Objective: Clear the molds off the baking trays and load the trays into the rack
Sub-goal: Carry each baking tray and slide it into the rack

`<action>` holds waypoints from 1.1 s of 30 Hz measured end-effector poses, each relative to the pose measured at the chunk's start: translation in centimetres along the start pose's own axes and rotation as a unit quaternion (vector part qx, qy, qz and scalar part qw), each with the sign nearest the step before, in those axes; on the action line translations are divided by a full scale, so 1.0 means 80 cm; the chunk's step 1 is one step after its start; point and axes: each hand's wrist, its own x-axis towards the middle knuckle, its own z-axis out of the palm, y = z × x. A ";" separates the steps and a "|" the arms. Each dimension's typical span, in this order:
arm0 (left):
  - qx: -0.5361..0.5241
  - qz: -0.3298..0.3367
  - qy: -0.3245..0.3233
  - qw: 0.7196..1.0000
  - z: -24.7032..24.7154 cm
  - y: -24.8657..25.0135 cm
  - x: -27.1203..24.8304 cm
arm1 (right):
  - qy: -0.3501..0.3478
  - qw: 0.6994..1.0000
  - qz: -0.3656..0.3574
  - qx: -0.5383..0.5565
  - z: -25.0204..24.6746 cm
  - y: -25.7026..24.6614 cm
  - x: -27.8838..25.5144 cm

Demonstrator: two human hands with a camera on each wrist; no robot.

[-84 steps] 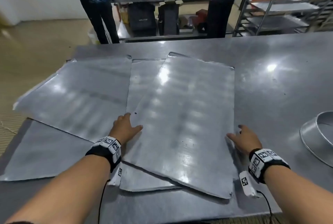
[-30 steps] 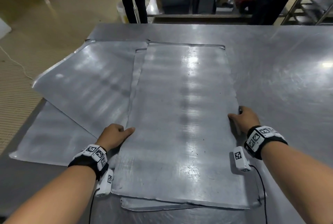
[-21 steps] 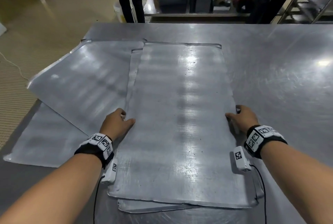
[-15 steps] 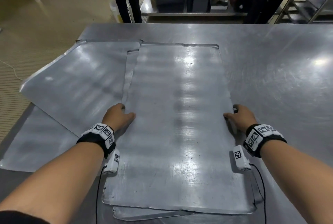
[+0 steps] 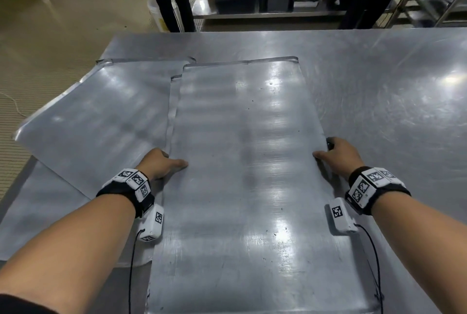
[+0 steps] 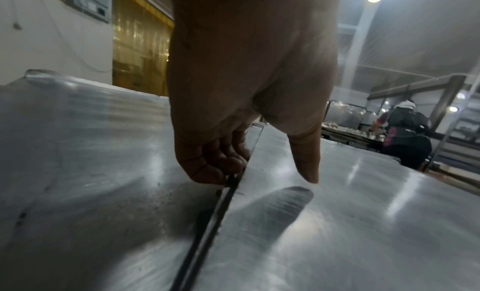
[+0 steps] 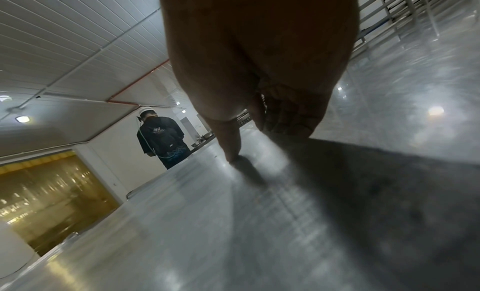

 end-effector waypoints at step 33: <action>0.020 0.048 0.062 0.997 0.053 -0.112 -0.157 | -0.034 0.998 0.020 -0.058 0.017 0.072 -0.137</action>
